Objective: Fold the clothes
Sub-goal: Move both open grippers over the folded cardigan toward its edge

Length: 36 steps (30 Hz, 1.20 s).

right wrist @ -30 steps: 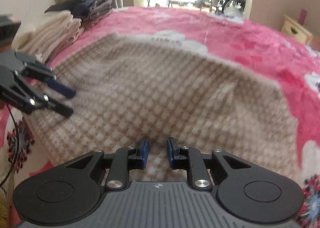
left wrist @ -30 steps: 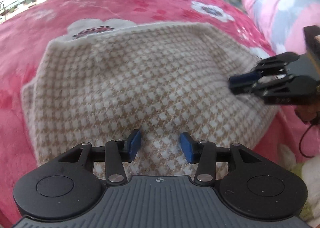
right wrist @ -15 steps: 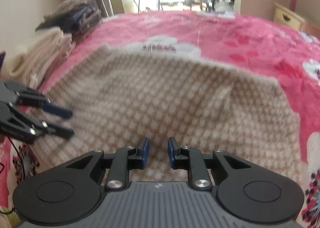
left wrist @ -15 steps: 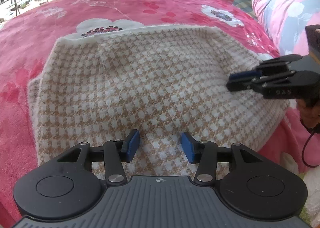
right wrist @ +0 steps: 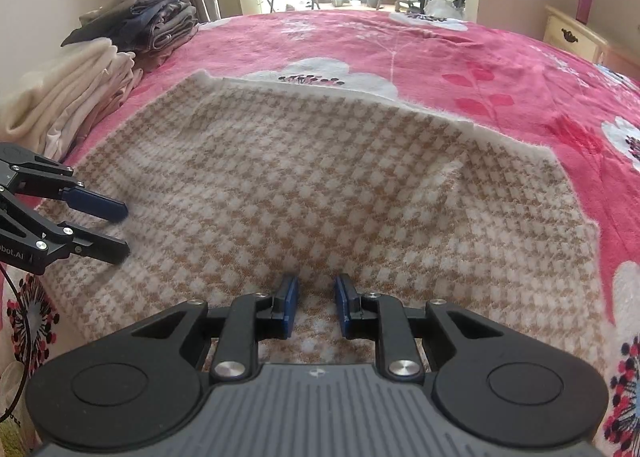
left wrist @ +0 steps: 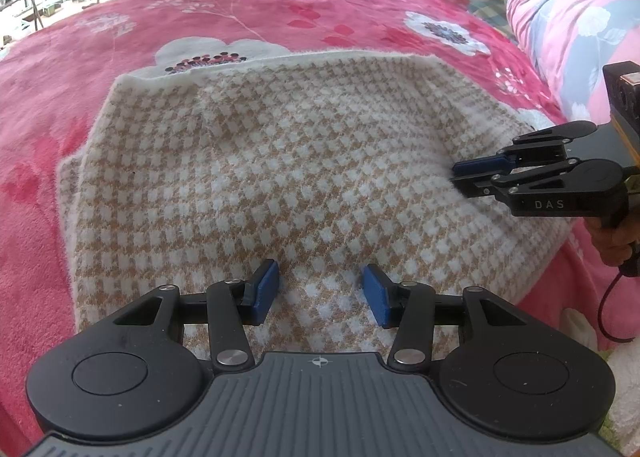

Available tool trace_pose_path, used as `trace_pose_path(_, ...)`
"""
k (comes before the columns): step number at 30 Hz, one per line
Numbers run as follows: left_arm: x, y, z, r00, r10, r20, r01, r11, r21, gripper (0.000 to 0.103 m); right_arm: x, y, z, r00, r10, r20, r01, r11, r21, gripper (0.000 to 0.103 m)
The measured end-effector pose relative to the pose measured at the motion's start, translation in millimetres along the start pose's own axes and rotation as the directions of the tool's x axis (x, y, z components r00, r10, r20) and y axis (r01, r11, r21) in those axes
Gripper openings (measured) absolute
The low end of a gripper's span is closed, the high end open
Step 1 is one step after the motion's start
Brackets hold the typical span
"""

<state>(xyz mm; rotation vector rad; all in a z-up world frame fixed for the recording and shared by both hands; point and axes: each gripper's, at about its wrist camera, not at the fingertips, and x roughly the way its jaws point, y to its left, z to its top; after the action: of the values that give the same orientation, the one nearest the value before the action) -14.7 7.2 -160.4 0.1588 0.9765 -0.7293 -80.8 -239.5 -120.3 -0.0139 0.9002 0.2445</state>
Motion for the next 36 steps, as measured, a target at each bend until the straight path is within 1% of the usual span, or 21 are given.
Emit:
trace_pose_path(25,1.1,0.0,-1.2,1.0,0.003,0.004,-0.003,1.0,-0.001,0.048,0.1,-0.2,-1.1,1.0,-0.008,0.006,0.008,1.0,0.0,0.022)
trace_pose_path(29,1.3,-1.7,-1.5,1.0,0.009,0.001,-0.009,1.0,-0.001,0.048,-0.8,-2.6,0.4,1.0,0.003,0.003,-0.003,1.0,0.0,0.022)
trace_pose_path(31,1.2,-2.9,-1.1,1.0,0.014,-0.003,-0.014,1.0,-0.002,0.048,-6.2,-8.2,9.1,0.999,0.031,-0.006,-0.031,0.999,0.02,0.022)
trace_pose_path(32,1.1,-3.3,-1.5,1.0,0.016,-0.002,-0.016,1.0,-0.003,0.048,-10.5,-11.3,17.0,0.999,0.046,0.004,-0.046,0.999,0.02,0.023)
trace_pose_path(34,0.9,-4.0,-2.3,1.0,0.02,0.001,-0.02,1.0,-0.005,0.048,-16.5,-15.3,37.2,0.998,0.061,0.029,-0.061,0.998,-0.006,0.023)
trace_pose_path(36,-0.1,-4.3,-3.2,1.0,0.024,0.003,-0.024,1.0,-0.012,0.048,-13.4,-15.0,62.9,0.996,0.09,0.023,-0.089,0.995,-0.053,0.023)
